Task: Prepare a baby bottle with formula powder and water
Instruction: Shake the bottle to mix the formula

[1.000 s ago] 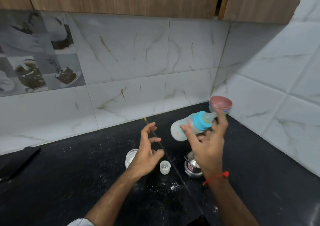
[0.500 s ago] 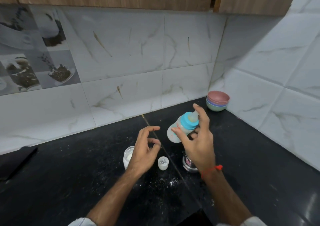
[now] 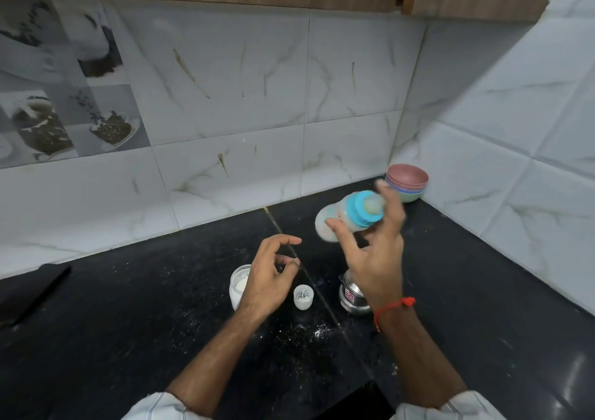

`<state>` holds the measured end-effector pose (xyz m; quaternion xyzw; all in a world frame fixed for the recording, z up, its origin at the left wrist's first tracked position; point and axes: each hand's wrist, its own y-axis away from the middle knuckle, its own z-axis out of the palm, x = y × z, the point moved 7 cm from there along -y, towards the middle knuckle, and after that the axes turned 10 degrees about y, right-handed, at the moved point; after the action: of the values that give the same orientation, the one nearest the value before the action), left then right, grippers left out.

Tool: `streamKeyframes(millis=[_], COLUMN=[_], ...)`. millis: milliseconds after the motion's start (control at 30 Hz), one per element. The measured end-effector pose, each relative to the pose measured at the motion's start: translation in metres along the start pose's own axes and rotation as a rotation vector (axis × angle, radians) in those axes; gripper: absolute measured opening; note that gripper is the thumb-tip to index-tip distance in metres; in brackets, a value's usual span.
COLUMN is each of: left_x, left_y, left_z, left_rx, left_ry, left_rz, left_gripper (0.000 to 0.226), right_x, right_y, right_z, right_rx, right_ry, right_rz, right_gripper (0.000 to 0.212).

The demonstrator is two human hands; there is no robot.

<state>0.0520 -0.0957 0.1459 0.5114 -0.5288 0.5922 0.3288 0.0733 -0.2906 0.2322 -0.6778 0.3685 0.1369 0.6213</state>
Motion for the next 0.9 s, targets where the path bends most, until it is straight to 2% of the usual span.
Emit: streamKeyframes(millis=[67, 100, 200, 233, 267, 367, 400, 500, 533, 567, 667, 700, 800, 833, 900], left_x=[0.002, 0.003, 0.006, 0.006, 0.007, 0.01, 0.01, 0.009, 0.009, 0.009, 0.011, 0.011, 0.008, 0.006, 0.006], left_y=[0.0, -0.001, -0.003, -0.004, -0.005, -0.005, -0.006, -0.007, -0.007, -0.008, -0.008, -0.008, -0.008, -0.008, -0.007], left_z=[0.001, 0.001, -0.001, -0.002, -0.002, 0.0, 0.0, -0.001, -0.001, 0.0, 0.005, 0.005, 0.003, 0.002, 0.002], left_rx=[-0.007, -0.008, 0.009, 0.013, 0.017, 0.005, 0.001, 0.015, 0.018, 0.016, -0.009, -0.01, 0.006, 0.009, 0.005], left_ry=[0.008, 0.013, 0.031, 0.04, 0.046, 0.035, 0.034, 0.051, 0.048, 0.041, 0.036, 0.035, 0.037, 0.04, 0.035], left_rz=[0.009, 0.017, 0.023, 0.015, 0.01, 0.02, 0.027, 0.029, 0.022, 0.02, 0.035, 0.046, 0.043, 0.029, 0.022], left_gripper=[0.047, 0.047, 0.045, 0.044, 0.043, 0.04, 0.039, 0.034, 0.033, 0.033, 0.034, 0.034, 0.035, 0.035, 0.035], right_x=[0.008, 0.007, -0.006, -0.005, -0.003, 0.011, 0.009, -0.008, -0.008, -0.006, 0.007, 0.005, -0.004, -0.002, 0.007], right_y=[0.001, 0.001, 0.001, 0.001, -0.001, -0.001, -0.001, -0.003, -0.004, -0.007, -0.007, -0.006, -0.002, -0.001, -0.006], right_z=[0.012, 0.01, -0.007, -0.009, -0.007, 0.01, 0.007, -0.011, -0.012, -0.009, 0.008, 0.006, -0.009, -0.01, 0.001], right_rx=[-0.183, -0.164, 0.091, 0.126, 0.101, -0.186, -0.161, 0.076, 0.099, 0.068, -0.19, -0.157, 0.079, 0.103, -0.03], right_ry=[0.035, 0.021, -0.103, -0.101, -0.074, 0.021, 0.015, -0.084, -0.076, -0.041, 0.043, 0.037, -0.052, -0.044, 0.018], right_rz=[0.087, 0.088, -0.025, -0.053, -0.045, 0.12, 0.114, -0.014, -0.043, -0.041, 0.079, 0.06, -0.06, -0.077, 0.002], right_gripper=[0.091, 0.09, 0.088, 0.089, 0.09, 0.09, 0.09, 0.088, 0.088, 0.088, 0.089, 0.088, 0.087, 0.087, 0.088])
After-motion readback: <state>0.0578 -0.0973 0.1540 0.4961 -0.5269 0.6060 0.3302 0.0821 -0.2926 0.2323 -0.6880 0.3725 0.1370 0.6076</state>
